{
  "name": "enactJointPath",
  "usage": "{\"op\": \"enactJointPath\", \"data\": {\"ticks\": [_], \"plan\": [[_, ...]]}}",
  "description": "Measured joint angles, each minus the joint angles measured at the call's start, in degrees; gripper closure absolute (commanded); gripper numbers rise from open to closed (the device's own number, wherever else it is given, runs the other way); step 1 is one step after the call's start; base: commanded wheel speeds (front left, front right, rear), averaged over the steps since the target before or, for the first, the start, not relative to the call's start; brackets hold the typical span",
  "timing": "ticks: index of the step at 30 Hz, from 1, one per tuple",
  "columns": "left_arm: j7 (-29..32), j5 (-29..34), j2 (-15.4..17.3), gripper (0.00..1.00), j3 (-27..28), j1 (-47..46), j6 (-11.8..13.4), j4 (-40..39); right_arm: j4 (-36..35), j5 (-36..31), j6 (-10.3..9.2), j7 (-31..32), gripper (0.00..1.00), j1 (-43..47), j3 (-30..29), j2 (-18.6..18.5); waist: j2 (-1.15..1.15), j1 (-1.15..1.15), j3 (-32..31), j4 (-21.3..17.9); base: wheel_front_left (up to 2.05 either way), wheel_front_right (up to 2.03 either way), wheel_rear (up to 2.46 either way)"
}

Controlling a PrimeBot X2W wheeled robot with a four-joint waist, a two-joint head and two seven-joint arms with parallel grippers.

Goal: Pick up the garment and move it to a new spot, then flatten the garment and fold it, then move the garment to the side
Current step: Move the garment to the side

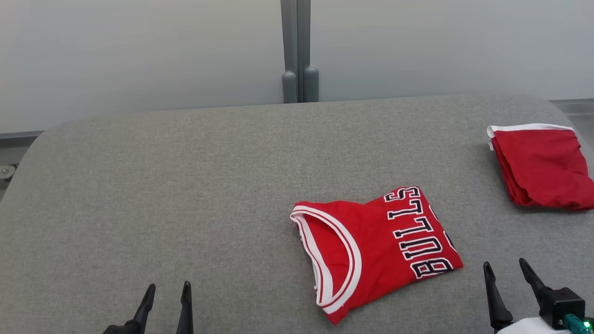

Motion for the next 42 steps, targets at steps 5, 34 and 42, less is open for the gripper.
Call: {"op": "enactJointPath", "data": {"ticks": [5,34,42], "plan": [[-0.01,-0.75,0.0,0.0,0.21,0.03,0.0,-0.91,2.19,5.21,0.0,0.0,0.0,-2.58,3.42,-0.59,0.0,0.0,0.29,0.28,0.0,0.0,0.0],[0.0,-1.74,0.0,0.0,-1.96,-6.27,0.31,-3.92,22.42,38.34,-0.03,37.93,0.73,-33.48,23.45,-14.72,0.0,0.0,11.49,6.28,0.0,0.0,0.0],[-0.01,-1.68,0.0,0.0,-1.74,-7.06,0.34,-5.28,17.06,45.68,-0.03,36.73,1.0,-38.48,29.34,-17.03,0.0,0.0,13.37,4.84,0.0,0.0,0.0]]}}
